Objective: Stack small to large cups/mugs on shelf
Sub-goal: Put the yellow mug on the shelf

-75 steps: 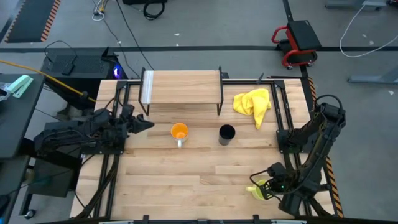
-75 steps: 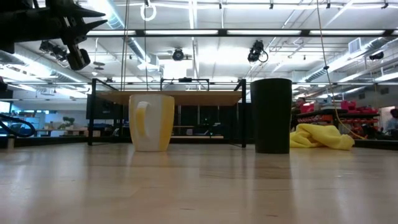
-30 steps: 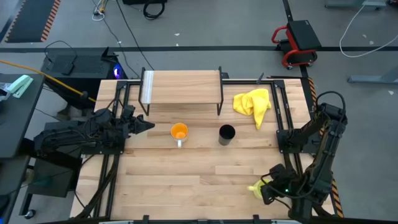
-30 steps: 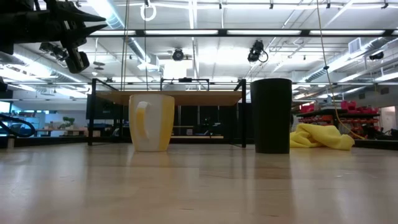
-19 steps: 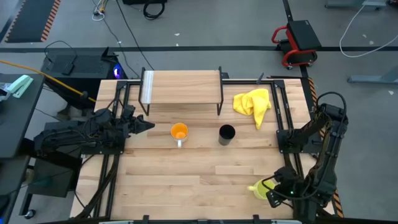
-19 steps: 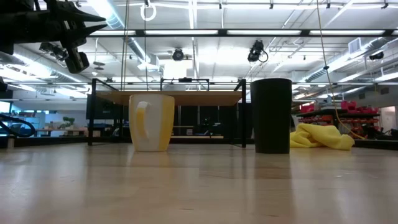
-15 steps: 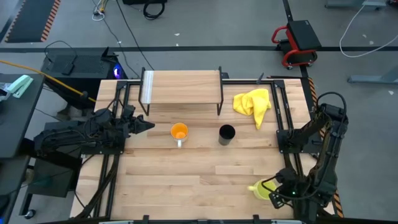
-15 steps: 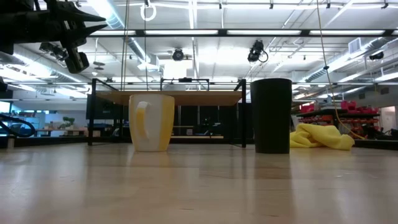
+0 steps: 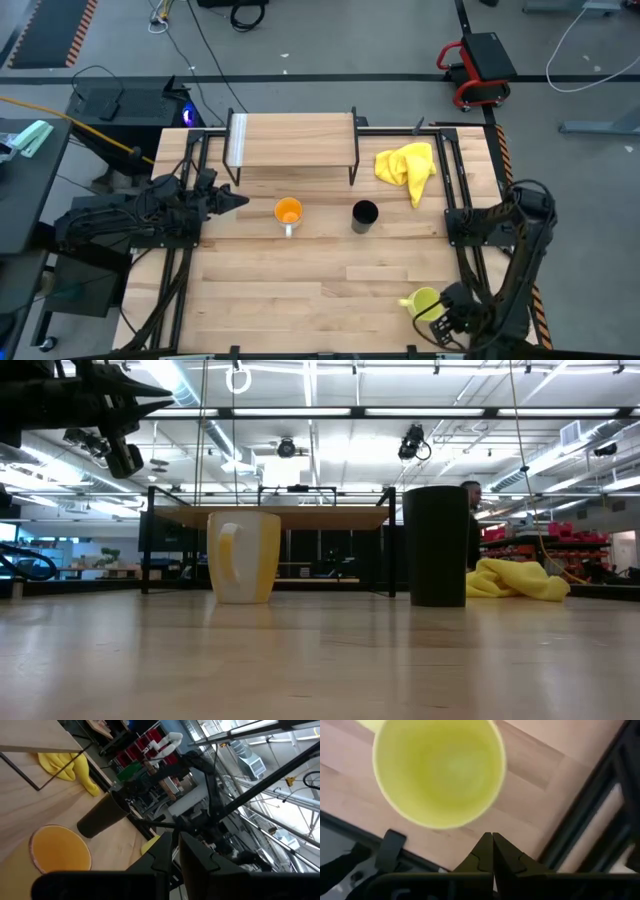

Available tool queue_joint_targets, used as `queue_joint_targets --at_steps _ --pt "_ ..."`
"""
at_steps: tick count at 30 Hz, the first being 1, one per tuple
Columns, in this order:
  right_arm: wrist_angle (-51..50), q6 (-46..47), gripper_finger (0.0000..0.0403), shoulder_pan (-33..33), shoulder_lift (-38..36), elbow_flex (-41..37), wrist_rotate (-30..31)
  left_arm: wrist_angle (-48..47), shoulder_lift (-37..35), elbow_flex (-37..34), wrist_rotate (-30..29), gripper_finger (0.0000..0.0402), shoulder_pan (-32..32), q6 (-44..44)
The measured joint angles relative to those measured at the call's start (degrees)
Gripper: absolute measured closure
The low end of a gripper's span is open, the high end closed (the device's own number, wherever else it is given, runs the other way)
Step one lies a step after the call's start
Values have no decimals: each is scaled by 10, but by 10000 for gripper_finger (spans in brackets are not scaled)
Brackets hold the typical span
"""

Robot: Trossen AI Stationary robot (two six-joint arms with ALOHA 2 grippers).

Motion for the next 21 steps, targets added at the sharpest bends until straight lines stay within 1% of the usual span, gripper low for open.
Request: queue_joint_targets --at_steps 4,6,8,15,21 --pt "9 -7 400 -5 23 0 8 0 0 0 -3 359 0 -4" --pt "30 3 400 -13 33 0 0 0 0 0 -3 358 0 -6" --pt "15 4 400 -22 37 0 0 0 0 0 -3 359 0 -9" --pt "22 -5 400 -76 37 -12 0 -3 0 0 -3 367 0 -10" --pt "26 -13 400 -120 36 -18 1 -4 0 0 -2 363 0 -8"
